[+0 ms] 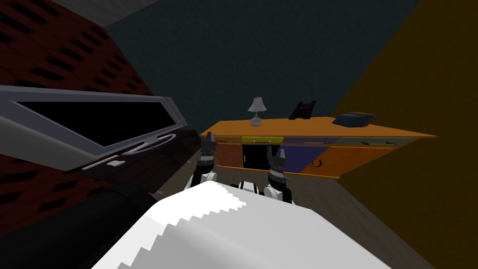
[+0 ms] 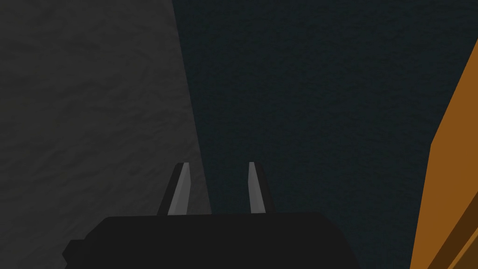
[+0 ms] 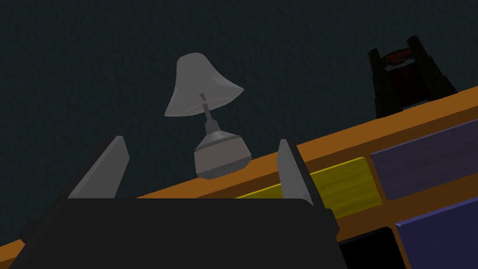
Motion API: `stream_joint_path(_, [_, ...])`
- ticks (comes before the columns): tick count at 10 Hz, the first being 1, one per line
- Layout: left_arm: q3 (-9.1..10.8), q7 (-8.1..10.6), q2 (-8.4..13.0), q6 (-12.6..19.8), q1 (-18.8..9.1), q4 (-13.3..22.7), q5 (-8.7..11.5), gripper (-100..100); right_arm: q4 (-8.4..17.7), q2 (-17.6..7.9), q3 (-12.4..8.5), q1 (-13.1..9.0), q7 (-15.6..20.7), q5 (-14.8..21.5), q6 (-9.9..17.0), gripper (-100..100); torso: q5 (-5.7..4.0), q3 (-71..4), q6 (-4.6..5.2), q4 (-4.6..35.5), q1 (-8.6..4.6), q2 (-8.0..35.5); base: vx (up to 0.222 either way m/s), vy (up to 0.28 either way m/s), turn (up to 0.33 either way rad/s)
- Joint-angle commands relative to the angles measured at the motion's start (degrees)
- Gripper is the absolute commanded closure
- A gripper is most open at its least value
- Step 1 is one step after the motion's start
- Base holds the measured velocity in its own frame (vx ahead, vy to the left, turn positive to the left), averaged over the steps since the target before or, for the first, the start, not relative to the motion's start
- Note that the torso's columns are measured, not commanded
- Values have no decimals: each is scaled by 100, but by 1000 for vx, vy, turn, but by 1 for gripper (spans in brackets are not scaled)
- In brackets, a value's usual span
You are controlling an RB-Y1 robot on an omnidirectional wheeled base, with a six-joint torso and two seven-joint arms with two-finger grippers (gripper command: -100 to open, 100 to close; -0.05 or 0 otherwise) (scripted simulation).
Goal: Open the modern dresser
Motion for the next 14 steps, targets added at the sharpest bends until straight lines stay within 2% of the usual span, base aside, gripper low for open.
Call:
stream_joint_path(1, [0,0,0,0,0,0,0,0,241,-4,133,-79,-434,-170,-188,-100,-1,0,-3,0,-6,-2,49,-43,93])
stream_joint_path(2, [0,0,0,0,0,0,0,0,241,-4,133,-79,-470,-170,-188,-100,-1,-2,-1,-1,-4,-4,34,-19,-4])
stream_joint_path(3, [0,0,0,0,0,0,0,0,476,-6,261,-155,-706,-332,-367,-100,1,0,0,0,3,0,53,-35,122])
stream_joint_path(4, [0,0,0,0,0,0,0,0,476,-6,261,-155,-846,-332,-367,-100,0,-2,-3,-1,-2,-6,57,-43,73])
stream_joint_path(5, [0,0,0,0,0,0,0,0,713,-8,386,-232,-1011,-491,-543,-100,-1,-3,0,-1,-5,-6,68,-44,142])
stream_joint_path(7, [0,0,0,0,0,0,0,0,713,-8,386,-232,-1282,-491,-543,-100,-1,-1,1,0,-3,-1,39,-34,20])
stream_joint_path(8, [0,0,0,0,0,0,0,0,950,-9,510,-308,-1469,-648,-715,-100,1,5,0,2,4,8,37,-34,138])
stream_joint_path(10, [0,0,0,0,0,0,0,0,950,-9,510,-308,-1678,-648,-715,-100,-1,-1,0,0,-3,-2,34,-31,22])
stream_joint_path(11, [0,0,0,0,0,0,0,0,1184,-8,629,-385,-1907,-801,-883,-100,0,0,0,0,1,0,41,-34,100])
stream_joint_path(12, [0,0,0,0,0,0,0,0,1184,-8,629,-385,-2058,-801,-883,-100,-1,-2,-3,-1,-3,-5,45,-41,83])
stream_joint_path(13, [0,0,0,0,0,0,0,0,1415,-5,744,-462,-2224,-951,-1046,-100,-1,-3,-1,-1,-5,-6,64,-52,127])
stream_joint_path(14, [0,0,0,0,0,0,0,0,1415,-5,744,-462,-2387,-951,-1046,-100,-2,-5,-2,-2,-7,-10,60,-45,66])
